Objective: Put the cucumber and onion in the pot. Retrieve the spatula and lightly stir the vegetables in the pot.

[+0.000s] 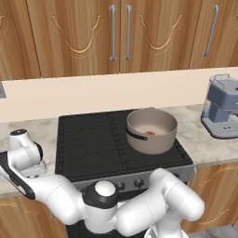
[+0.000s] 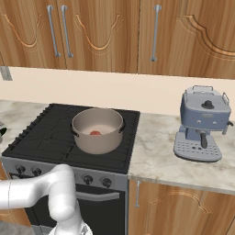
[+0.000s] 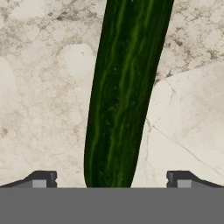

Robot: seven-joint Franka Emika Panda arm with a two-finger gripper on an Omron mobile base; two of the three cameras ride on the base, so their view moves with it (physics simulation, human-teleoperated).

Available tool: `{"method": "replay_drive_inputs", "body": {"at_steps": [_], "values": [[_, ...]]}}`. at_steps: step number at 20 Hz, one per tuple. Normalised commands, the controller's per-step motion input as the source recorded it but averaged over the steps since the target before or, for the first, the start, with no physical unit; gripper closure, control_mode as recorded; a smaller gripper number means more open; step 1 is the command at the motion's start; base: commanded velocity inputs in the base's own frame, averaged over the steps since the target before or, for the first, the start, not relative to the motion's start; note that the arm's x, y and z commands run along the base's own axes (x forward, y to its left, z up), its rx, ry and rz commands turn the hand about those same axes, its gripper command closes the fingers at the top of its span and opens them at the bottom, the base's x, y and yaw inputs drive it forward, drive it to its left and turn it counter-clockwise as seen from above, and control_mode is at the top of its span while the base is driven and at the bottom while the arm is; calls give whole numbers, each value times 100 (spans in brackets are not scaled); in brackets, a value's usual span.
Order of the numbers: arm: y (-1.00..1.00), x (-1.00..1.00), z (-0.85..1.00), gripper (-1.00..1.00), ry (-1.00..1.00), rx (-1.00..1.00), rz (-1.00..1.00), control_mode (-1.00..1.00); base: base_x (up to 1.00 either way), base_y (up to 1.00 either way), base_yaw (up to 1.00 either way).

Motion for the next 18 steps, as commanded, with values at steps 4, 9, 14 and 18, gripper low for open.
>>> {"method": "replay_drive_inputs", "body": {"at_steps": [4,9,14,18], "values": [[16,20,-6,-100,0,0,0,-100,0,0,0],[6,12,-3,-100,0,0,0,-100,0,0,0],[-1,-14,-6,-100,0,0,0,-100,0,0,0],[0,-4,-1,100,0,0,0,-100,0,0,0]]}}
